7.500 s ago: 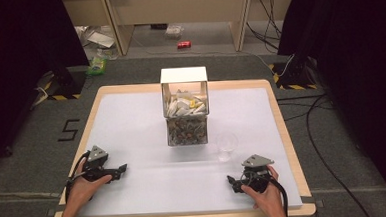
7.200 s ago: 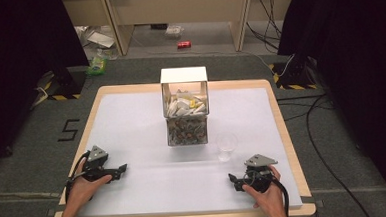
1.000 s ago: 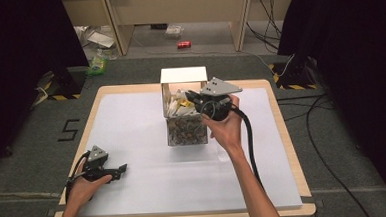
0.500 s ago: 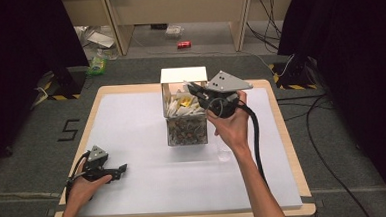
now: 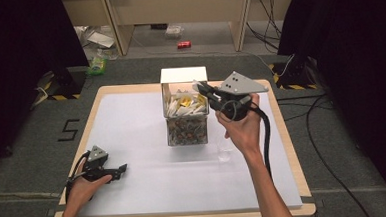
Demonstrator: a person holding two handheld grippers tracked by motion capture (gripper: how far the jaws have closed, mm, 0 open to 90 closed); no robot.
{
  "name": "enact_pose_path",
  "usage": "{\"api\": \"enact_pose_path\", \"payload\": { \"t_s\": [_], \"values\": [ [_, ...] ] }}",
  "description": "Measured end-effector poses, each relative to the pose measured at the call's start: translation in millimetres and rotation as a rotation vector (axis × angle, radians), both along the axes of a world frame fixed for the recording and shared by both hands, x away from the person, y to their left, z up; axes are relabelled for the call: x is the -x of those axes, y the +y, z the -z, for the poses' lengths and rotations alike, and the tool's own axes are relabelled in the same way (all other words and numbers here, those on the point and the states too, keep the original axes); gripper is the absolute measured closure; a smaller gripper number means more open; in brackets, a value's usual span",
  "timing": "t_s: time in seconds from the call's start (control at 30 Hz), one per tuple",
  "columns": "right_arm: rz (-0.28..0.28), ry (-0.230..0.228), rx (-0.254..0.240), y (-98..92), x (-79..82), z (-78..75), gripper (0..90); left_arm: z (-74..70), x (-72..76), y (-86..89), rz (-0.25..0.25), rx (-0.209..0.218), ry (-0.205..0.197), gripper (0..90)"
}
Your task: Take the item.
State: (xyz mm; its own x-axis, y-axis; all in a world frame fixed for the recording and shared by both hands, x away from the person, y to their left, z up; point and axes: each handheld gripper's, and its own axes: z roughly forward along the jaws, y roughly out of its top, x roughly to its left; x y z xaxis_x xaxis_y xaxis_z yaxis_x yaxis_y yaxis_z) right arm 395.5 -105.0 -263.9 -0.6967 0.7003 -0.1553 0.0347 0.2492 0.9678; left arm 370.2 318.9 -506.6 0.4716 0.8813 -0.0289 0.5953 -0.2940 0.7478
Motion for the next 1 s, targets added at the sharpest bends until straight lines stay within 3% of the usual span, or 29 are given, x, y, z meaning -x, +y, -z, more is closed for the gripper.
{"api": "enact_pose_path", "payload": {
  "t_s": [0.4,0.57,1.0],
  "values": [
    [0.044,-0.018,-0.001,-32.2,21.9,0.2,87.7,0.0,0.0,0.0,0.000,0.000,0.000,10.6],
    [0.069,-0.009,0.003,-48.6,26.9,14.6,87.6,0.0,0.0,-0.1,0.000,0.000,0.000,10.5],
    [0.092,0.027,-0.008,-64.4,36.3,47.2,87.5,0.2,0.0,-0.2,-0.001,0.000,-0.002,10.5]
  ]
}}
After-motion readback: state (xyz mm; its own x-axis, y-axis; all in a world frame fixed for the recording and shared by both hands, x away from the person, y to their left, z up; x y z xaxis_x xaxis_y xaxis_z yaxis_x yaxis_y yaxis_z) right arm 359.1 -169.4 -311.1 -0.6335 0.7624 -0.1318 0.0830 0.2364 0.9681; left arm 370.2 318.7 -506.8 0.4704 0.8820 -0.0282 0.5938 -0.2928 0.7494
